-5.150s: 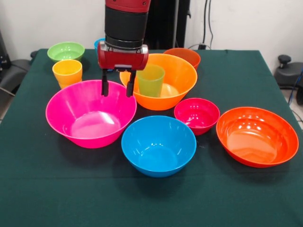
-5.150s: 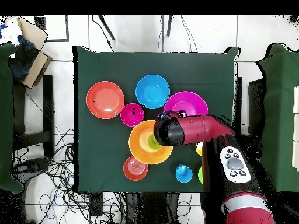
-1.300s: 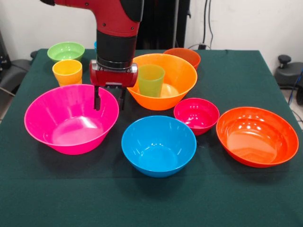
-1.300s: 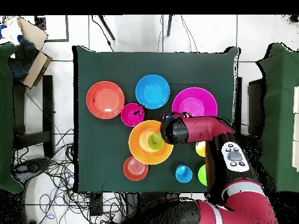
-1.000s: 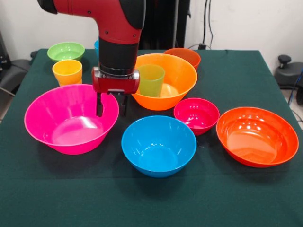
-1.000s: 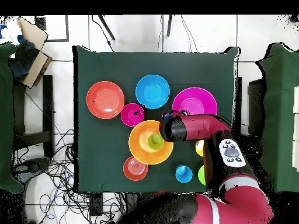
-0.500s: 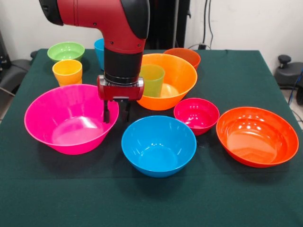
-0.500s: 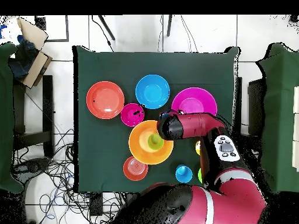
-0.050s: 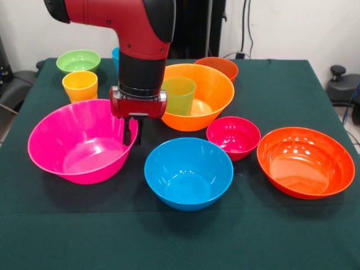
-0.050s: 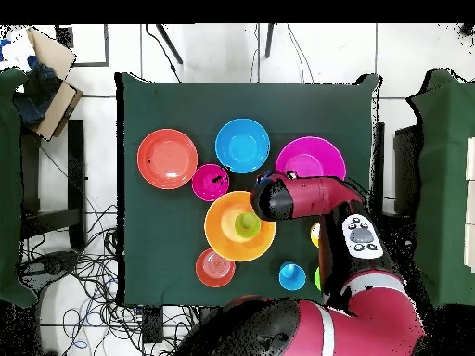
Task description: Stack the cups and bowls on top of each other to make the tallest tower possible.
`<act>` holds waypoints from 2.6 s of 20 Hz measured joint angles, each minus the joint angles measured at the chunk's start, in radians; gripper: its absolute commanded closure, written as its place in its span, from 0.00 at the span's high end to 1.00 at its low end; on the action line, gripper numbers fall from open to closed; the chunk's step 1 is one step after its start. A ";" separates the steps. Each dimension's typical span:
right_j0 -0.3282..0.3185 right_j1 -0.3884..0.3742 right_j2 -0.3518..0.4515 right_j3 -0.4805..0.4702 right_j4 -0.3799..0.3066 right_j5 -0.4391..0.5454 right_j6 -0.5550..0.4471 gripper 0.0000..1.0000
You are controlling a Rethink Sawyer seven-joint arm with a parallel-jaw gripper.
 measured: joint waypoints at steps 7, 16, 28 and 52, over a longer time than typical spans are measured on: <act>0.007 -0.001 -0.008 0.000 0.000 0.000 0.000 0.00; 0.007 -0.056 -0.008 0.029 0.001 0.000 0.000 0.00; -0.071 -0.269 0.054 0.204 0.134 0.098 0.000 0.00; -0.054 -0.620 0.113 0.317 0.315 0.403 0.000 0.00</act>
